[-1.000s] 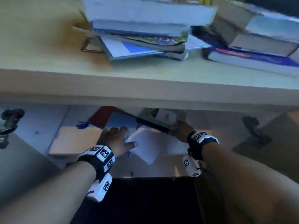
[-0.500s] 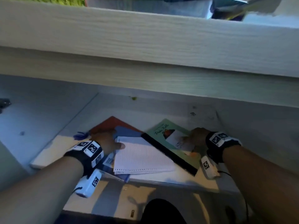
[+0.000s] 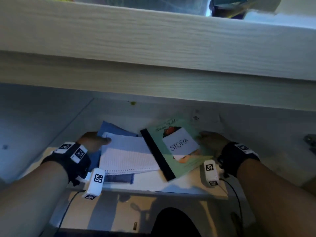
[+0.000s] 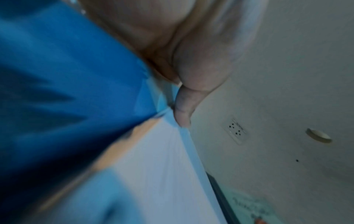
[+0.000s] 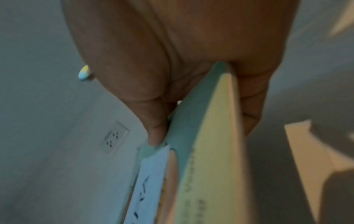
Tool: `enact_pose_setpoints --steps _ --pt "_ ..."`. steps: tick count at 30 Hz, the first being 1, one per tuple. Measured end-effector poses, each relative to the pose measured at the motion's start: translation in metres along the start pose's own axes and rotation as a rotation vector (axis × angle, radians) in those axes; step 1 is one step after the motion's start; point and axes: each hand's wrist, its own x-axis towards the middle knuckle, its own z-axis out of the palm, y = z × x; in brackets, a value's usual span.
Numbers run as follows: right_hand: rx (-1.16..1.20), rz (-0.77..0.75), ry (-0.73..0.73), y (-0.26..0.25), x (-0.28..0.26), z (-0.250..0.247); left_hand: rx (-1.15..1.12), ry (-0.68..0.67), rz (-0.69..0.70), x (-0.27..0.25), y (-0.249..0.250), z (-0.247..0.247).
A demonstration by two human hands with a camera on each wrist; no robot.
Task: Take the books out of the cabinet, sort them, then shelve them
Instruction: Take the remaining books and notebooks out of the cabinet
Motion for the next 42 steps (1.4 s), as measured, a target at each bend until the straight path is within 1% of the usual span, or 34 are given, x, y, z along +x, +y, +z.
enact_pose_setpoints --steps 1,3,4,6,8,9,10,12,13,14,16,17,19,21,24,25,27,28,30,33,35,36,38,40,41,42 --pt "0.167 -0.058 -0.03 -0.003 0.003 0.002 -0.006 0.025 -0.039 0.0 -0.005 -0.001" --pt "0.281 -0.084 -0.089 -0.017 0.002 0.023 -0.033 0.082 -0.043 -0.004 -0.012 -0.004" --pt "0.307 -0.072 -0.129 -0.023 0.002 0.038 -0.018 0.092 -0.025 -0.007 -0.014 -0.005" --pt "0.326 -0.051 -0.19 -0.037 0.003 0.07 0.01 0.119 -0.037 0.003 -0.025 -0.003" --pt "0.277 -0.027 -0.141 -0.052 0.01 0.089 -0.021 0.08 -0.039 -0.002 -0.023 -0.007" --pt "0.177 -0.005 -0.085 -0.055 0.019 0.088 -0.03 0.048 -0.054 -0.006 -0.02 -0.012" --pt "0.003 0.022 -0.042 -0.061 0.023 0.08 -0.071 0.035 -0.081 -0.006 -0.022 -0.013" --pt "-0.493 0.067 0.056 -0.054 0.038 0.047 -0.133 0.049 -0.096 -0.005 -0.025 -0.014" --pt "-0.633 0.071 0.087 -0.048 0.043 0.028 -0.166 0.059 -0.085 -0.007 -0.026 -0.014" --pt "-0.692 0.092 0.097 -0.039 0.05 0.01 -0.2 0.055 -0.098 -0.007 -0.026 -0.011" --pt "-0.751 0.115 0.067 -0.026 0.055 -0.013 -0.201 0.083 -0.036 -0.003 -0.024 -0.002" --pt "-0.761 0.13 0.049 -0.021 0.057 -0.02 -0.196 0.068 0.001 -0.002 -0.022 0.003" --pt "-0.769 0.161 0.006 -0.017 0.06 -0.022 -0.169 0.073 0.026 0.02 -0.032 0.014" --pt "-0.898 0.163 0.006 -0.011 0.064 -0.019 -0.14 0.063 0.047 0.018 -0.021 0.016" --pt "-1.125 0.15 -0.014 -0.002 0.065 -0.012 -0.227 0.042 -0.067 -0.009 0.009 0.016" --pt "-1.145 0.156 -0.012 0.0 0.063 -0.009 -0.253 0.058 -0.101 -0.01 0.014 0.019" --pt "-1.169 0.173 -0.012 0.001 0.056 -0.003 -0.287 0.045 -0.095 -0.013 0.024 0.024" --pt "-1.179 0.159 -0.014 0.001 0.053 0.0 -0.321 0.041 -0.093 -0.01 0.024 0.028" --pt "-1.207 0.114 0.01 -0.009 0.039 0.005 -0.31 0.018 -0.092 -0.01 0.023 0.031" --pt "-1.125 0.016 0.123 -0.045 0.013 0.015 -0.363 0.034 -0.097 -0.017 0.023 0.029" --pt "-1.052 -0.028 0.162 -0.076 -0.007 0.028 -0.403 0.033 -0.097 -0.016 0.02 0.025" --pt "-1.021 -0.063 0.147 -0.088 -0.018 0.041 -0.413 0.017 -0.105 -0.016 0.018 0.023" --pt "-0.976 -0.164 0.053 -0.107 -0.041 0.073 -0.435 -0.001 -0.12 -0.021 0.018 0.021" --pt "-0.934 -0.248 -0.124 -0.12 -0.063 0.103 -0.46 0.014 -0.111 -0.024 0.016 0.02" --pt "-0.904 -0.266 -0.206 -0.124 -0.069 0.114 -0.453 0.023 -0.103 -0.028 0.015 0.02" --pt "-0.862 -0.278 -0.257 -0.13 -0.073 0.12 -0.449 0.027 -0.106 -0.029 0.011 0.02"
